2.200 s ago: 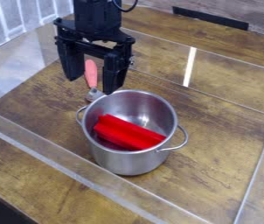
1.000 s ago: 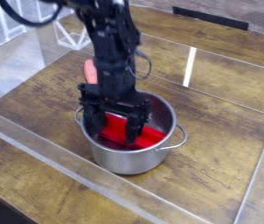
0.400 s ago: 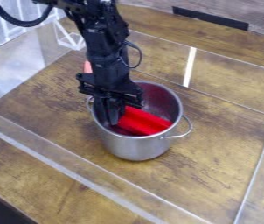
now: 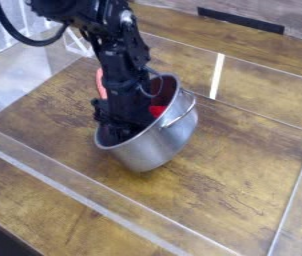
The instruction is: Remove the red object from the silver pot and put it on the table
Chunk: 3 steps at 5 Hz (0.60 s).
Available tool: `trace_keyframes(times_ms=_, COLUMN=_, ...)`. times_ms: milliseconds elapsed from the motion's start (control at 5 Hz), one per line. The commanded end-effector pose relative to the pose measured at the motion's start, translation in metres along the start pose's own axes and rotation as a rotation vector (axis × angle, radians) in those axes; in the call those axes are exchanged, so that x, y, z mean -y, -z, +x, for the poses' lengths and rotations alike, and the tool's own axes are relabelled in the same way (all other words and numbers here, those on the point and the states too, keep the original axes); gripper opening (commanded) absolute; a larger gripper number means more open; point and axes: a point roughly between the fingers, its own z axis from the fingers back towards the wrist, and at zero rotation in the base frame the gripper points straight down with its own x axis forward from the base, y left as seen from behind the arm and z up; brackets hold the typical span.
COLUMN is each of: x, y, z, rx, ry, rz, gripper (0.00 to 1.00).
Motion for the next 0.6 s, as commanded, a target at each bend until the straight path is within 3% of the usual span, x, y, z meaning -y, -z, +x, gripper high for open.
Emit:
trace_keyframes(times_ms=0, x=0.008, y=-0.023, z=-0.009, rx=0.028, ry=-0.025, rz=-0.013, gripper=0.0)
trace_keyframes(times_ms=400, x=0.008, y=-0.025, z=0.008, rx=0.032, ry=-0.052, rz=-0.019, gripper=0.0)
